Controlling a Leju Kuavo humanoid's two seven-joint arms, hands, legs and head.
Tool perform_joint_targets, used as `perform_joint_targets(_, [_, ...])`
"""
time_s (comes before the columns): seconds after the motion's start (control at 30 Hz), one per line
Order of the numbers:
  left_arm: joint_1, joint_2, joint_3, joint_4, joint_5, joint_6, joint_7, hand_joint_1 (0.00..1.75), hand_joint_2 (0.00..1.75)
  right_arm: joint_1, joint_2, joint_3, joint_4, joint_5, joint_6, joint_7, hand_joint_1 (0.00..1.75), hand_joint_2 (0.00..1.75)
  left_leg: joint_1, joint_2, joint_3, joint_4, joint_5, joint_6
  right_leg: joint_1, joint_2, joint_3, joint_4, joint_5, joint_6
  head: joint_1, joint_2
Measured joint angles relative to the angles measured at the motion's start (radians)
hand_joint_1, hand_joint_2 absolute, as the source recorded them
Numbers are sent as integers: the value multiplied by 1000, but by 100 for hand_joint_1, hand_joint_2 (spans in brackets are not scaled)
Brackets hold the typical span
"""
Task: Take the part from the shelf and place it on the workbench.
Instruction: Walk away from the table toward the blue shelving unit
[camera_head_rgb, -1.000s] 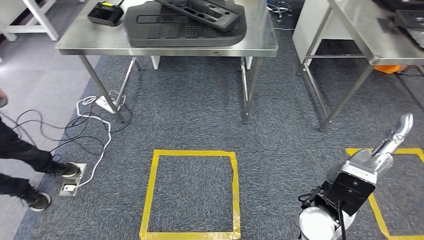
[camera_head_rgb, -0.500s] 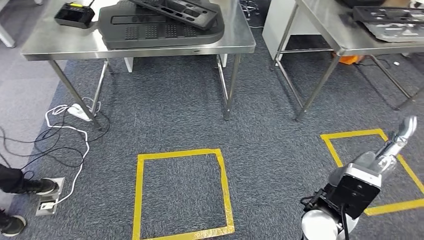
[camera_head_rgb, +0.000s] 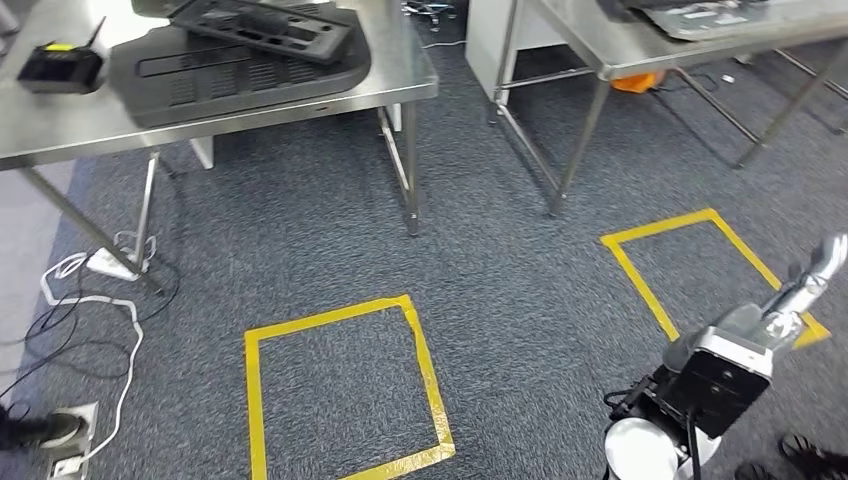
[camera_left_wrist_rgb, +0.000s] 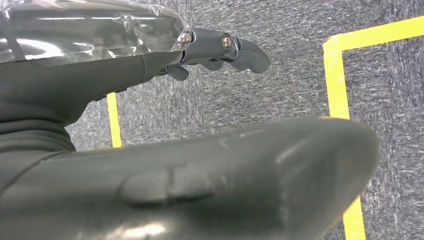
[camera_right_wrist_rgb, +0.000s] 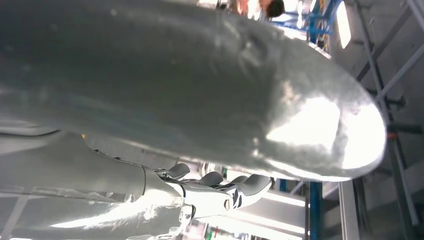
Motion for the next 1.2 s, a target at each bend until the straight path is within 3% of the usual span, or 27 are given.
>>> perform_joint_targets(0.03, [1, 0, 0, 1, 0, 0, 0, 0, 0, 0, 0, 1, 0, 1, 0, 1, 0, 0, 0, -4, -26, 54, -17, -1, 0, 12, -1, 2, 0, 0, -7, 0])
perform_joint_targets(0.07, [2, 0, 0, 1, 1, 0, 0, 0, 0, 0, 0, 1, 0, 1, 0, 1, 0, 0, -1, -5, -39, 78, -16, -1, 0, 23, -1, 4, 0, 0, -11, 0])
perform_joint_targets(0.1, [3, 0, 0, 2, 1, 0, -1, 0, 0, 0, 0, 1, 0, 2, 0, 2, 0, 0, -1, -6, -36, 66, 4, 0, 0, 36, -2, 7, -1, 1, -13, 0])
perform_joint_targets(0.13, [2, 0, 0, 2, 1, 0, -2, 0, 0, 0, -1, 2, 0, 2, 0, 3, 0, 0, 0, -12, -15, 16, 40, 1, -1, 48, -2, 10, -2, 3, -15, 0])
perform_joint_targets(0.2, [2, 0, 0, 2, 1, 0, -4, 0, 0, -1, -1, 2, 0, 2, 0, 5, 0, 0, 6, -52, 36, -114, 102, 2, -1, 73, -6, 22, -8, 10, -21, 0])
perform_joint_targets(0.27, [2, 0, 0, 3, 1, 0, -6, 0, 0, -2, -1, 4, 0, 3, 0, 7, 0, 0, 9, -83, 57, -178, 120, 4, -1, 95, -16, 32, -11, 20, -22, 0])
perform_joint_targets(0.33, [1, 0, 0, 3, 2, 0, -7, 0, 0, -2, -2, 6, 0, 3, 0, 8, 0, 0, 8, -68, 57, -183, 121, 13, -3, 115, -22, 32, -9, 30, -20, 0])
perform_joint_targets(0.37, [0, 0, 0, 3, 3, 0, -7, 0, 0, -1, -2, 6, 0, 3, 0, 8, 0, 0, 9, -57, 58, -186, 123, 19, -3, 110, -25, 37, -11, 35, -20, 0])
perform_joint_targets(0.43, [-1, 0, 0, 3, 4, -1, -8, 0, 0, -1, -2, 6, -1, 3, 0, 8, 0, 0, 12, -32, 60, -191, 126, 30, -2, 67, -50, 90, -44, 45, -9, 0])
perform_joint_targets(0.5, [1, 0, 1, 3, 5, -1, -8, 0, 0, -2, -3, 6, 0, 3, 0, 8, 0, 0, 10, -6, 61, -192, 124, 36, -3, 15, -109, 211, -104, 54, 5, 0])
perform_joint_targets(0.57, [3, 0, 1, 4, 7, -1, -8, 0, 0, -1, -3, 6, 0, 2, 0, 8, 0, 0, 8, 21, 62, -192, 121, 39, -8, -1, -157, 307, -132, 59, 12, 0])
perform_joint_targets(0.6, [3, 0, 1, 4, 8, -1, -8, 0, 0, 0, -3, 6, 0, 2, 0, 8, 0, 0, 7, 33, 64, -192, 119, 39, -9, -5, -157, 306, -119, 58, 15, 0])
perform_joint_targets(0.63, [3, 0, 0, 4, 8, -1, -8, 0, 0, 0, -3, 6, 0, 2, 0, 8, 0, 0, 7, 44, 67, -192, 117, 38, -9, -9, -137, 266, -89, 55, 19, 0])
perform_joint_targets(0.67, [3, 0, 0, 5, 8, -1, -8, 0, 0, -1, -3, 6, 0, 2, 0, 8, 0, 0, 7, 54, 71, -192, 114, 36, -7, -24, -101, 193, -52, 50, 23, 0])
perform_joint_targets(0.73, [2, 0, 0, 5, 8, -1, -8, 0, 0, -1, -3, 6, -1, 2, 0, 6, 0, 0, 3, 73, 80, -194, 108, 28, 4, -66, -40, 68, -8, 36, 27, 0])
perform_joint_targets(0.77, [2, 0, 0, 5, 9, -1, -8, 0, 0, -2, -3, 6, -1, 1, 0, 5, 0, 0, 2, 81, 84, -195, 106, 24, 10, -79, -26, 36, -2, 30, 28, 0])
perform_joint_targets(0.83, [1, -1, 0, 4, 9, -1, -8, 0, 0, -1, -3, 6, -1, 1, 0, 3, 0, 0, 0, 100, 92, -202, 106, 13, 15, -65, -26, 26, -2, 22, 27, 0])
perform_joint_targets(0.87, [0, -2, 0, 4, 9, -1, -8, 0, 0, 0, -3, 6, -2, 0, 0, 3, 0, 0, 1, 98, 97, -201, 101, 7, 12, -53, -24, 20, 2, 18, 26, 0])
perform_joint_targets(0.93, [-2, -2, 0, 4, 9, -1, -7, 0, 0, 0, -3, 6, -4, 0, 0, 1, 0, 0, 2, 56, 90, -164, 72, -2, 5, -32, -17, 6, 10, 9, 19, 0])
perform_joint_targets(1.0, [0, -2, 1, 5, 9, -1, -7, 0, 0, -1, -3, 7, -4, -1, 0, 1, 0, 0, 3, 5, 40, -51, 11, -4, 2, -12, -15, 2, 13, 2, 5, 0])
perform_joint_targets(1.07, [3, -2, 1, 5, 10, -1, -7, 0, 0, 0, -2, 8, -4, -2, 0, 1, 0, 0, 2, -6, -18, 59, -25, -5, 3, 14, -17, 7, 11, -2, -7, 0])
perform_joint_targets(1.1, [4, -2, 0, 5, 10, -1, -7, 0, 0, 1, -2, 8, -4, -2, 0, 1, 0, 0, 2, -8, -27, 70, -15, -4, 4, 29, -17, 11, 9, -2, -10, 0])
perform_joint_targets(1.13, [4, -2, 0, 5, 10, -1, -7, 0, 0, 1, -2, 9, -4, -2, 0, 1, 0, 0, 3, -10, -19, 41, 14, -4, 3, 43, -17, 15, 7, -1, -13, 0])
perform_joint_targets(1.2, [3, -2, 1, 6, 10, -1, -7, 0, 0, 2, -2, 9, -4, -4, 0, -1, 0, 0, 7, -39, 30, -83, 85, -1, 2, 70, -19, 27, 0, 4, -18, 0])
